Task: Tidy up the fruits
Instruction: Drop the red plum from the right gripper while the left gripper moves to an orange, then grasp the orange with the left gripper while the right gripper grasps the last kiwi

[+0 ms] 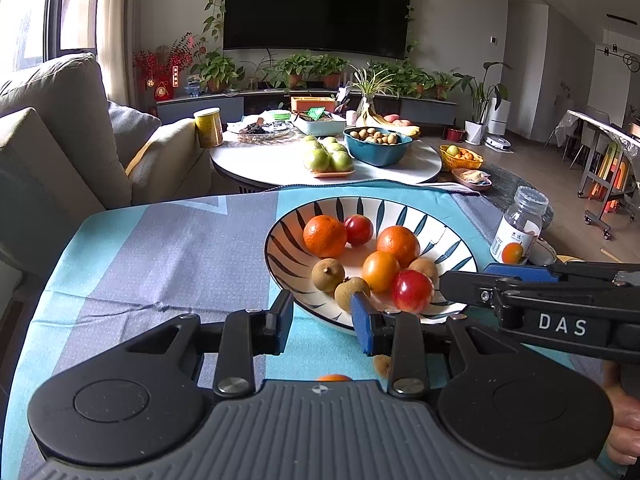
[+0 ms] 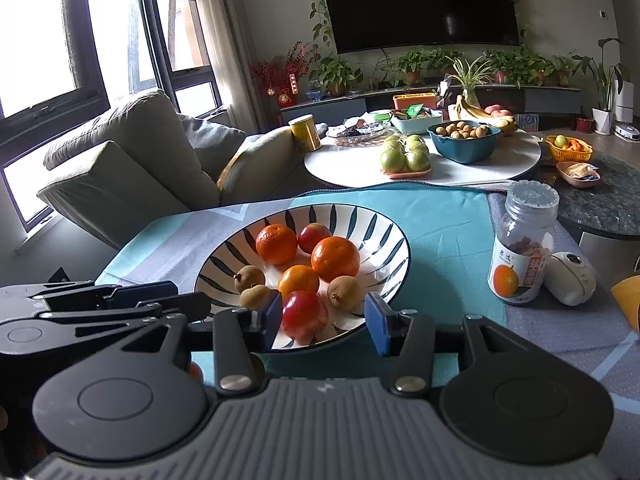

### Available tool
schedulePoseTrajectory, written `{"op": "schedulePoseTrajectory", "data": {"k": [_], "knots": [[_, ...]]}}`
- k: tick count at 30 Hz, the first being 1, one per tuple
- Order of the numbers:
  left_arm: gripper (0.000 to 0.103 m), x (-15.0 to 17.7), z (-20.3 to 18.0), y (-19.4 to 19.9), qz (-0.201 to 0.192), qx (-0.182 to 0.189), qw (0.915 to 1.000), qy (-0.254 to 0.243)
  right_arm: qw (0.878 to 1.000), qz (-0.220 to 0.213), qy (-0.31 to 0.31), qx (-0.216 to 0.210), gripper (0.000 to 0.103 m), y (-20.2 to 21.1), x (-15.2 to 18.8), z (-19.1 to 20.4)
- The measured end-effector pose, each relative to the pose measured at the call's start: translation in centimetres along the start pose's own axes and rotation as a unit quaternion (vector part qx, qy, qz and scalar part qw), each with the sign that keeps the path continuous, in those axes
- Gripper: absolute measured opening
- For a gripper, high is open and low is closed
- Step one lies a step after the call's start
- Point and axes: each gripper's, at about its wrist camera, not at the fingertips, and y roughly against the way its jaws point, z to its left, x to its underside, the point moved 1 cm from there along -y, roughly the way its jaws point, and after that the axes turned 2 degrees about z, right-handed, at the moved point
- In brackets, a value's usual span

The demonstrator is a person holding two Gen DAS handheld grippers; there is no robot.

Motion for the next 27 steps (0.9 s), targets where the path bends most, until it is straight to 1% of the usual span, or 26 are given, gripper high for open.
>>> {"op": "schedulePoseTrajectory", "data": {"k": [6, 13, 18, 21, 23, 27], "knots": [[0.030, 0.8, 0.3, 1.2, 0.005, 0.000, 1.0000, 0.004, 1.000, -0.002, 0.024, -0.005, 0.079, 1.2, 0.7, 1.1], [0.031, 2.7, -0.1, 2.0, 0.023, 0.010, 0.9997, -0.001, 1.000, 0.004, 0.028, -0.013, 0.079, 2.3, 1.5, 1.9], [0.032, 3.7, -0.4, 1.4, 0.036, 0.003, 0.9994, 0.000, 0.999, 0.009, 0.029, -0.015, 0.079, 2.7, 1.9, 2.2], [0.036, 3.9, -0.5, 0.9, 0.037, 0.005, 0.9993, 0.000, 0.999, 0.011, 0.030, -0.015, 0.079, 2.8, 2.1, 2.3], [0.036, 4.0, -0.4, 0.5, 0.042, 0.006, 0.9991, 0.001, 0.999, 0.013, 0.029, -0.015, 0.079, 2.8, 2.2, 2.3], [0.036, 4.2, -0.4, -0.2, 0.049, -0.005, 0.9988, -0.002, 0.999, 0.017, 0.025, -0.016, 0.079, 2.5, 2.4, 2.1]]}}
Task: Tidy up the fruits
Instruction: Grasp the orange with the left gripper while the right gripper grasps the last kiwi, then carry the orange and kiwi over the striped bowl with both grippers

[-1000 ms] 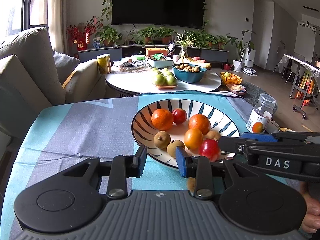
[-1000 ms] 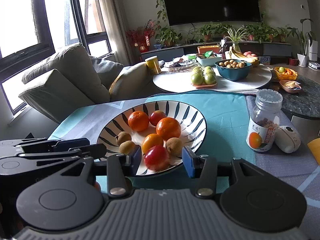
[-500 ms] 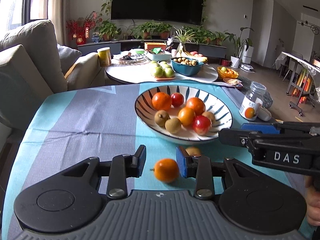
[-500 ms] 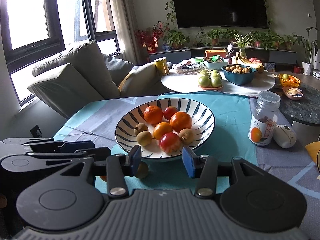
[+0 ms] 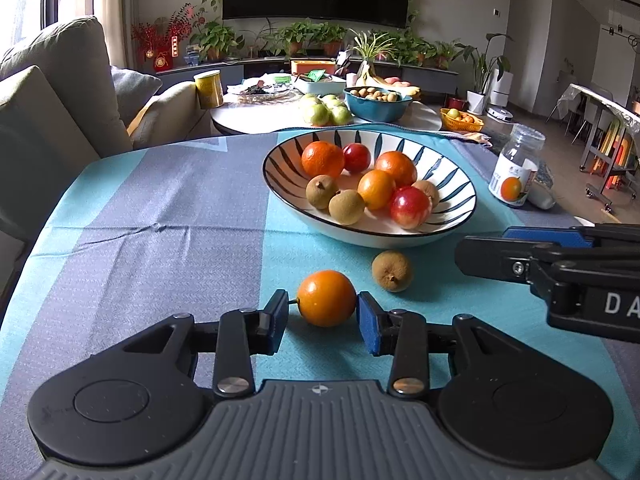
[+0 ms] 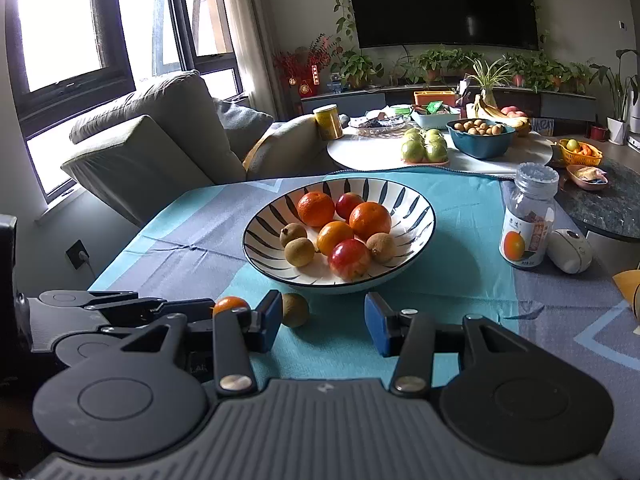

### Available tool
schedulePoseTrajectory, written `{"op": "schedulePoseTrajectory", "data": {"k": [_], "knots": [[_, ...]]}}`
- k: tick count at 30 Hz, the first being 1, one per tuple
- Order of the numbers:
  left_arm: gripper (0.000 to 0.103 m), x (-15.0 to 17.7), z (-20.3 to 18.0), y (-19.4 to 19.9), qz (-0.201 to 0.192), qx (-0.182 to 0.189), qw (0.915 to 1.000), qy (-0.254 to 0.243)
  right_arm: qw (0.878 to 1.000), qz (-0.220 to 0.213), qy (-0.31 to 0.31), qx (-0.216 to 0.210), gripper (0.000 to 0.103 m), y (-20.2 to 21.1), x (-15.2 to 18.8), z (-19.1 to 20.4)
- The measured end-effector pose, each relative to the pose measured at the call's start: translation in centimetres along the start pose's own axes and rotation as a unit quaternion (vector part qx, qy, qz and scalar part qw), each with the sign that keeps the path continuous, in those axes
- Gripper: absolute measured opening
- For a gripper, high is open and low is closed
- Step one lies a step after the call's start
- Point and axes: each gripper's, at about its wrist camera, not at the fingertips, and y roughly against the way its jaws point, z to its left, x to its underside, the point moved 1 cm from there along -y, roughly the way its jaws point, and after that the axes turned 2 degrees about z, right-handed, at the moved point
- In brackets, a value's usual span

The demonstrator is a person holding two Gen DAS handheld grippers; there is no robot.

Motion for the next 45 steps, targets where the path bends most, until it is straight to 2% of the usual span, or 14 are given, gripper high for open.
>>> {"op": "schedulePoseTrajectory", "data": {"k": [4, 8, 13, 19, 30, 40, 45], "knots": [[0.036, -0.2, 0.4, -0.2, -0.002, 0.009, 0.9999, 0.010, 1.000, 0.007, -0.001, -0.002, 0.079, -0.5, 0.2, 0.0], [0.035, -0.3, 1.4, -0.2, -0.004, 0.036, 0.9985, 0.042, 1.000, 0.013, 0.002, -0.004, 0.079, -0.9, 0.5, 0.2], [0.034, -0.5, 1.4, 1.0, -0.020, 0.022, 0.9992, 0.027, 1.000, 0.026, 0.009, -0.012, 0.079, -1.7, 0.7, 0.5], [0.034, -0.6, 2.5, 1.7, -0.028, 0.006, 0.9991, 0.030, 0.999, 0.037, 0.013, -0.019, 0.079, -3.1, 0.5, 1.2], [0.034, -0.3, 3.1, 1.8, -0.024, 0.007, 0.9992, 0.030, 0.998, 0.055, 0.033, -0.017, 0.079, -4.6, 0.7, 2.0], [0.034, -0.5, 2.6, 2.5, -0.030, 0.008, 0.9991, 0.028, 0.998, 0.045, 0.039, -0.019, 0.078, -3.2, 0.5, 2.0], [0.034, -0.6, 2.6, 3.0, -0.034, 0.003, 0.9991, 0.027, 0.998, 0.061, 0.019, -0.027, 0.079, -4.4, 0.7, 1.6]]}}
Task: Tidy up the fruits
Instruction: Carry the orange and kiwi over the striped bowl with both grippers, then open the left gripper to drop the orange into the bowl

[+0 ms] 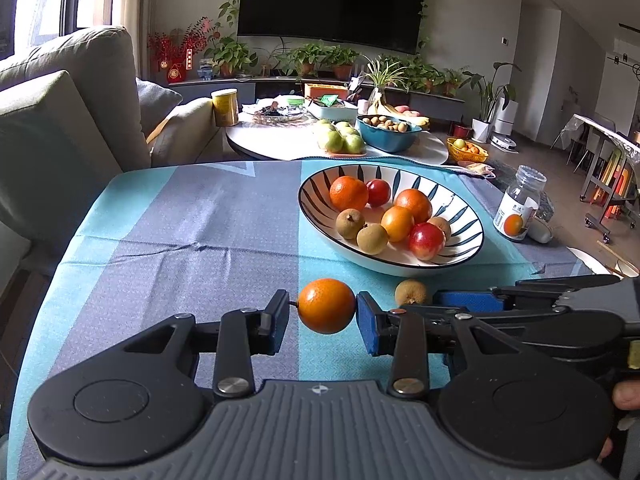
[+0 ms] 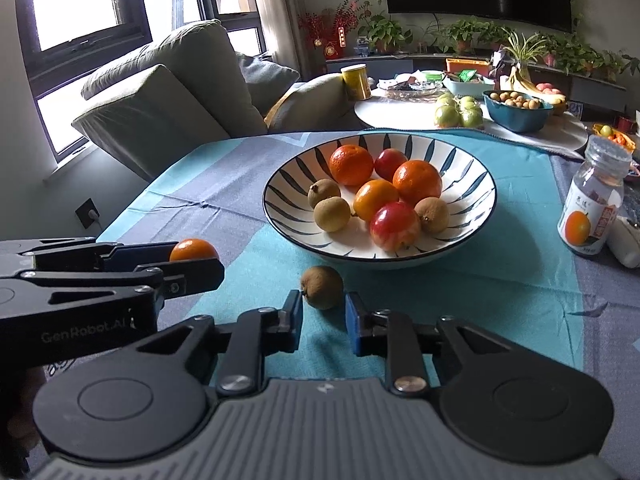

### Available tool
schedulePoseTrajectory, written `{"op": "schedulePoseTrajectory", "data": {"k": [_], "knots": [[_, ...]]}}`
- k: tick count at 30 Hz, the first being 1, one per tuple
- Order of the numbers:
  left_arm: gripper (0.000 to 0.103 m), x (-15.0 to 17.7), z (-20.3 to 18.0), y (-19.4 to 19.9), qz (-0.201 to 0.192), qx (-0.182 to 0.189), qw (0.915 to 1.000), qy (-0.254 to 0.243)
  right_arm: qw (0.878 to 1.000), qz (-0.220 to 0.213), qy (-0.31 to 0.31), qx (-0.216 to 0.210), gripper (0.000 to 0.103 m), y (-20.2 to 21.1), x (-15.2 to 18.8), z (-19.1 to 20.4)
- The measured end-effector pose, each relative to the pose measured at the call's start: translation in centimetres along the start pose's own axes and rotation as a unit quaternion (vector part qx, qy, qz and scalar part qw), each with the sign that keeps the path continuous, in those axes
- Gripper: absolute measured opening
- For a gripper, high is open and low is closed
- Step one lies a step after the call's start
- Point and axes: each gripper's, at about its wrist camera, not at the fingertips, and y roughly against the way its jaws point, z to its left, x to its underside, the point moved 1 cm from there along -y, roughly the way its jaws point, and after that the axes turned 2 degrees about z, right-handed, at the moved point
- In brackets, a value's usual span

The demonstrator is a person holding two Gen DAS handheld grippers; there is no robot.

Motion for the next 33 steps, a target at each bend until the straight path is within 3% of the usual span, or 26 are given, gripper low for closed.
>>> {"op": "schedulePoseTrajectory", "data": {"k": [5, 11, 22, 33], "knots": [[0.034, 0.0, 0.1, 0.3, 0.000, -0.006, 1.0000, 0.002, 0.999, -0.014, 0.020, 0.020, 0.078, -0.6, -0.1, 0.4], [0.034, -0.2, -0.4, 0.5, -0.006, 0.002, 1.0000, -0.003, 1.000, -0.012, 0.025, -0.011, 0.078, 1.5, 0.4, 0.4], [0.034, -1.8, -2.5, 0.1, -0.019, 0.023, 0.9994, -0.018, 0.996, -0.086, 0.008, 0.011, 0.078, 5.4, -1.5, -1.1], [0.034, -3.4, -3.8, -2.3, -0.015, 0.035, 0.9990, -0.025, 0.995, -0.093, -0.020, 0.022, 0.078, 5.0, -2.1, -2.9]]}}
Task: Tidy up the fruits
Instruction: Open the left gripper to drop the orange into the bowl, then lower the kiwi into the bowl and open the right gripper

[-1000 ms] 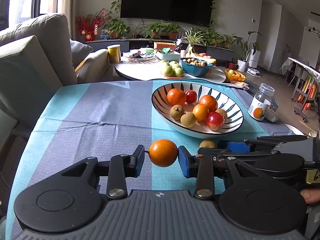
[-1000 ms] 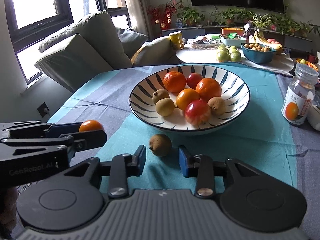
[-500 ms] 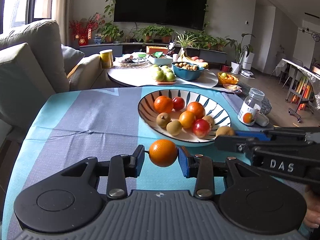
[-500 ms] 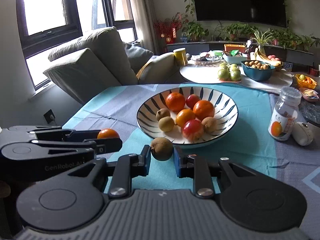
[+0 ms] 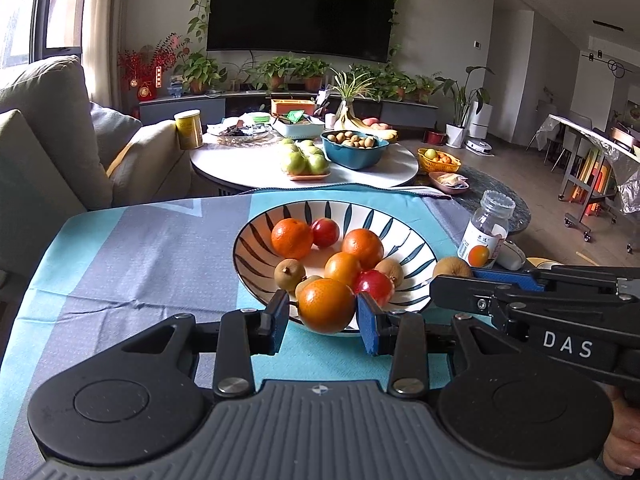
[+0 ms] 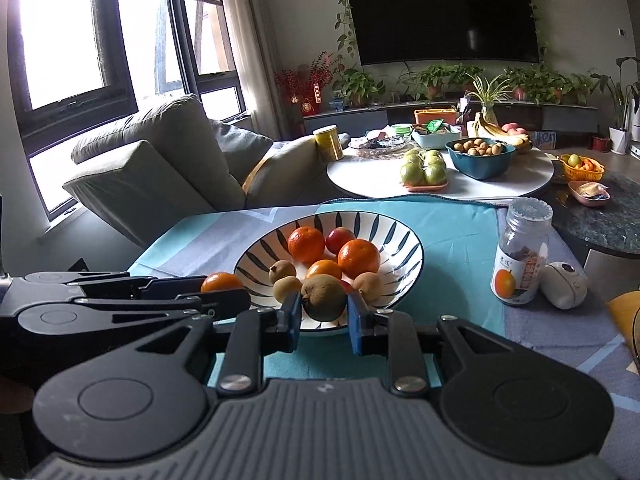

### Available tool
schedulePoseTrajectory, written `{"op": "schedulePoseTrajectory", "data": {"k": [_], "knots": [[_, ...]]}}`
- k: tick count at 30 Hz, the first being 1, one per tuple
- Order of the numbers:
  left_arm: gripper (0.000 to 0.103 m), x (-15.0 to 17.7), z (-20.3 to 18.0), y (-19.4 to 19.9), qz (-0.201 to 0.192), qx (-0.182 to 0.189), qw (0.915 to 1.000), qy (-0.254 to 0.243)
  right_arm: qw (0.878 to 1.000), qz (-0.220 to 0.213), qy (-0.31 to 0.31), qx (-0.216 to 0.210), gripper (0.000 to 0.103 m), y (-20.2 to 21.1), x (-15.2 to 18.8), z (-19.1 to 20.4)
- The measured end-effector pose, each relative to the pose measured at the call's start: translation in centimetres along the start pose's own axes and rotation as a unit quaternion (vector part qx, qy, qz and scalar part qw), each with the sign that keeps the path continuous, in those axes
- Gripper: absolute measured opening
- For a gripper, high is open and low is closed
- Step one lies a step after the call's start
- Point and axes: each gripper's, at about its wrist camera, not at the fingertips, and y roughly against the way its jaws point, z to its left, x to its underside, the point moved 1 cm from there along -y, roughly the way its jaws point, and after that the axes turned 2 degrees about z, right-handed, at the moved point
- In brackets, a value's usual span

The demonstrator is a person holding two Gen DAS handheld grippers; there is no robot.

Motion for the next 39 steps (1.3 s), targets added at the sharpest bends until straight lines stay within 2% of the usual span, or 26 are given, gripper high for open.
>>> {"op": "schedulePoseTrajectory", "data": {"k": [19, 26, 39], "knots": [[0.035, -0.3, -1.2, -2.7, 0.019, 0.005, 0.9997, -0.013, 1.000, -0.002, -0.022, 0.007, 0.078, -0.9, -0.1, -1.9], [0.035, -0.1, -1.6, -3.1, 0.025, -0.006, 0.9994, -0.022, 1.000, 0.000, -0.027, 0.008, 0.078, -1.1, -0.2, -2.3], [0.035, -0.4, -1.0, -1.8, 0.004, -0.014, 0.9997, -0.019, 1.000, -0.002, -0.024, 0.009, 0.078, -1.0, -0.3, -2.3]]}}
